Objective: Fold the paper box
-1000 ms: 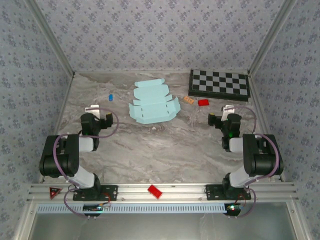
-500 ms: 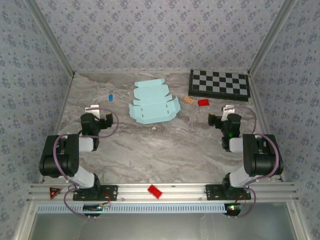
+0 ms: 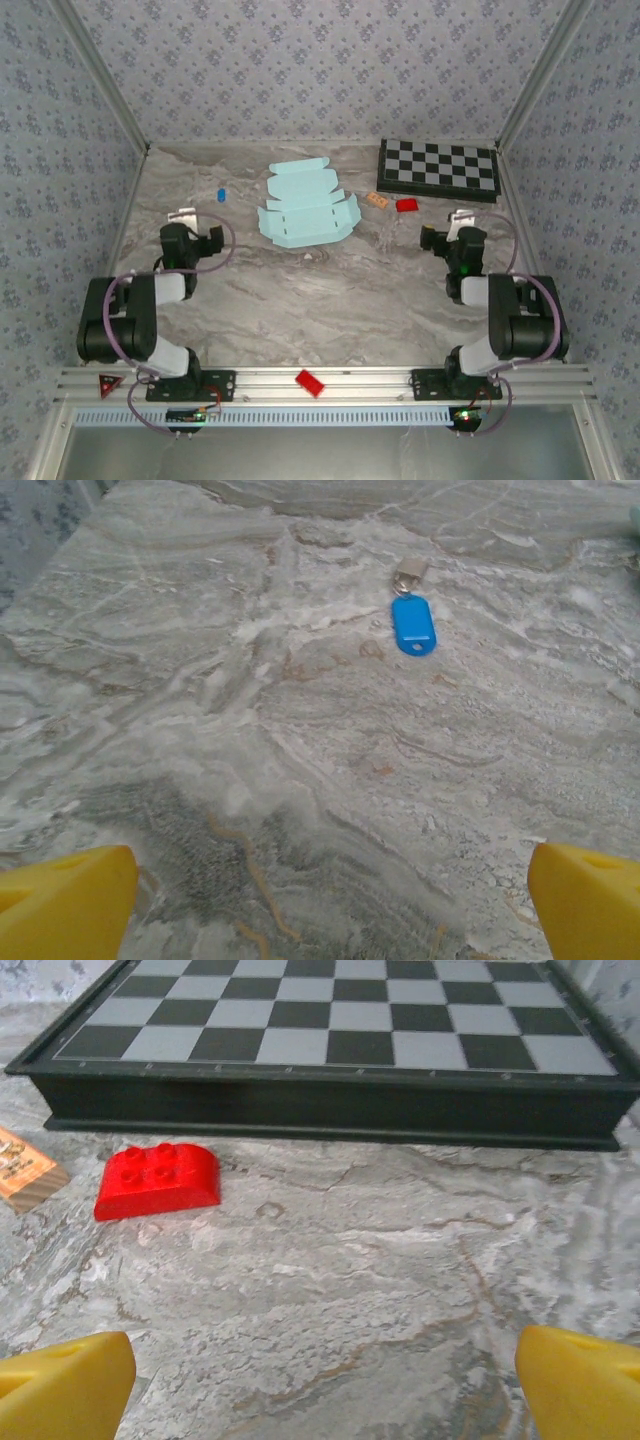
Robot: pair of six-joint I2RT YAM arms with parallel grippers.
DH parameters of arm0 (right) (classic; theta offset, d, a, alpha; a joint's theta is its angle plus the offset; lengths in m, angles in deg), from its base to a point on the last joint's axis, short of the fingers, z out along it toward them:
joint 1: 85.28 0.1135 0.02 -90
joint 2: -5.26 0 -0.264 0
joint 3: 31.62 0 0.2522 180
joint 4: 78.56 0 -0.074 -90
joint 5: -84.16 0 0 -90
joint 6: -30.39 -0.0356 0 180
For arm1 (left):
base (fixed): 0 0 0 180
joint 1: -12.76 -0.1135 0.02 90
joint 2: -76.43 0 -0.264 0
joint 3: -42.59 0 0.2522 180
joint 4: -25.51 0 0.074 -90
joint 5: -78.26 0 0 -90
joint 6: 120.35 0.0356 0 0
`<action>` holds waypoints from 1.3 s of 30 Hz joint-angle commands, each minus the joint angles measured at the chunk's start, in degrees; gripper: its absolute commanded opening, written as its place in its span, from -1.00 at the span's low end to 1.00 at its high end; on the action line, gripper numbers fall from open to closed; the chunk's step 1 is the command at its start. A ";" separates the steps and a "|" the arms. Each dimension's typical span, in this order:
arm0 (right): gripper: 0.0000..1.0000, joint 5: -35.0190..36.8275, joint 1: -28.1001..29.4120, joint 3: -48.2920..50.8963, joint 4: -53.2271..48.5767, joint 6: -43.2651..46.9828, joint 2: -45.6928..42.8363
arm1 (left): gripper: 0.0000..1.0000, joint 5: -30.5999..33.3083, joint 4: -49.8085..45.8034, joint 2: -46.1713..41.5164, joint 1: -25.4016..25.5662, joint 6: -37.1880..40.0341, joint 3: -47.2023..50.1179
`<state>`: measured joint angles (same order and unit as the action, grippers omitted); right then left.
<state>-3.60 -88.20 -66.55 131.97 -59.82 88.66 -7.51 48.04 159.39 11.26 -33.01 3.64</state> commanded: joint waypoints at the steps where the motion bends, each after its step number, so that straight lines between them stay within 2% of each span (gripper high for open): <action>1: 0.99 2.98 0.19 -5.90 -15.82 -3.45 -6.19 | 0.99 3.76 -15.44 -7.34 0.18 -4.69 -7.00; 4: 0.99 1.89 1.07 -14.05 -34.16 -6.87 -8.23 | 0.99 1.00 -28.60 -9.43 0.29 -10.91 -13.05; 6: 0.99 1.91 2.88 -17.11 -39.85 -7.96 -8.40 | 0.90 -3.90 -33.67 -8.93 0.72 -15.52 -16.01; 9: 0.99 0.37 7.00 -20.08 -43.83 -10.20 -8.45 | 0.70 -8.44 -36.92 -6.45 3.64 -18.90 -19.65; 13: 0.99 -2.96 13.80 -24.18 -46.75 -12.73 -7.01 | 0.42 -11.60 -40.56 -0.30 9.35 -18.71 -27.16; 18: 0.94 -6.08 23.44 -29.17 -47.09 -15.17 -2.14 | 0.02 -14.52 -45.46 11.01 15.60 -16.72 -40.54; 21: 0.85 -6.10 28.13 -32.96 -47.33 -15.65 2.35 | -0.29 -16.03 -48.01 19.06 18.26 -15.21 -49.26; 28: 0.45 -7.40 34.25 -42.68 -47.63 -17.68 14.22 | -0.74 -19.61 -54.21 36.07 19.66 -13.67 -68.69; 31: 0.13 -9.19 35.14 -46.64 -47.98 -19.06 19.44 | -0.91 -20.98 -58.35 42.30 19.78 -12.74 -76.35; 33: -0.09 -10.04 35.56 -50.40 -47.91 -19.96 23.06 | -0.99 -21.31 -60.21 45.85 19.87 -12.43 -80.24; 39: -0.41 -9.67 37.08 -55.91 -49.29 -21.31 30.31 | -1.00 -22.43 -63.84 51.52 20.13 -12.11 -85.40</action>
<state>-12.76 -51.98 -119.75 85.26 -79.80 116.46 -27.86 -11.34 209.72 31.15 -46.23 -78.91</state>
